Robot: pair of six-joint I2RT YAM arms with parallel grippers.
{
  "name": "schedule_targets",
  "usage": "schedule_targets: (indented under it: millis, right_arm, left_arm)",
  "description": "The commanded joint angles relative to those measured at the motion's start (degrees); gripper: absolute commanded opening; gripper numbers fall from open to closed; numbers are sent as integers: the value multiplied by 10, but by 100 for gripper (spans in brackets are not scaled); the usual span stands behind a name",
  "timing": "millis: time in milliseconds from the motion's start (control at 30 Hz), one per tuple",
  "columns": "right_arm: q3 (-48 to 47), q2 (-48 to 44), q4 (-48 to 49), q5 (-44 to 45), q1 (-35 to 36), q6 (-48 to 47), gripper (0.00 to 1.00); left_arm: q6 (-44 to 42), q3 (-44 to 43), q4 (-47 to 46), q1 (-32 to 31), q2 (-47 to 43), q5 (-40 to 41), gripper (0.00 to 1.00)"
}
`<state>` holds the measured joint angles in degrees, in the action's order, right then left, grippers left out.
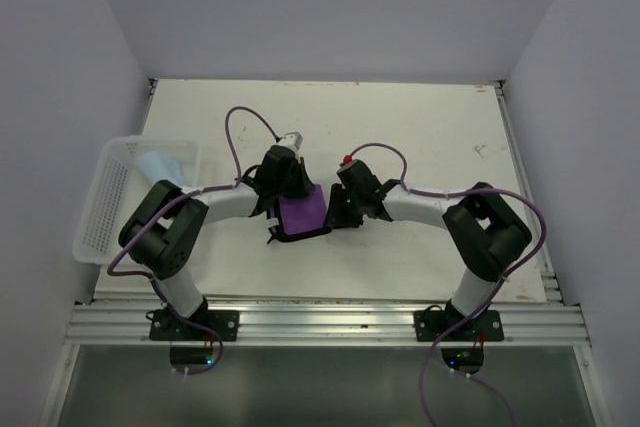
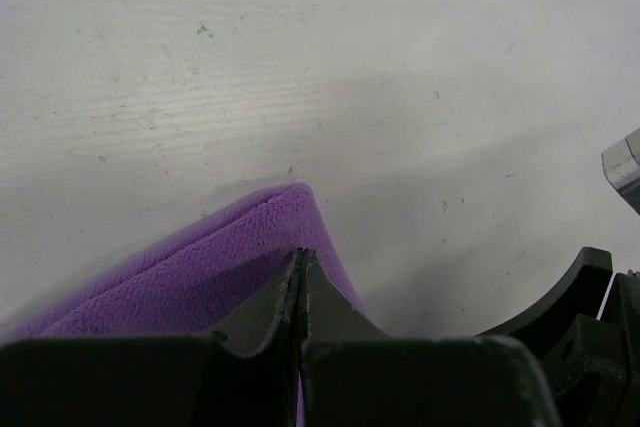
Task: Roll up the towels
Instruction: Roll the towel
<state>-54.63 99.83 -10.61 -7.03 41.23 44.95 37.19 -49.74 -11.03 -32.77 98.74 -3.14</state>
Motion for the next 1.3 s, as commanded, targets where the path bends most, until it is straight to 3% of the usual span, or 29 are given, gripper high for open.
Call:
schedule_targets:
  millis: [0, 333, 600, 667, 733, 867, 1267]
  right_arm:
    - [19, 15, 24, -5, -1, 14, 36]
    - [36, 27, 35, 0, 4, 19, 22]
    - [44, 22, 32, 32, 16, 16, 0]
    - [43, 18, 31, 40, 22, 15, 0]
    - [42, 13, 29, 53, 29, 15, 0]
    - [37, 12, 29, 69, 49, 18, 0]
    - [70, 3, 69, 130, 68, 69, 0]
  left_arm:
    - [-14, -18, 4, 1, -20, 15, 0]
    - [-12, -9, 7, 2, -22, 19, 0]
    - [-13, -50, 77, 2, -18, 54, 0]
    - [-19, -62, 80, 2, -21, 52, 4]
    - [-32, -79, 88, 2, -13, 38, 17]
    - [-38, -122, 137, 2, 12, 15, 30]
    - [-45, -156, 211, -14, 40, 20, 35]
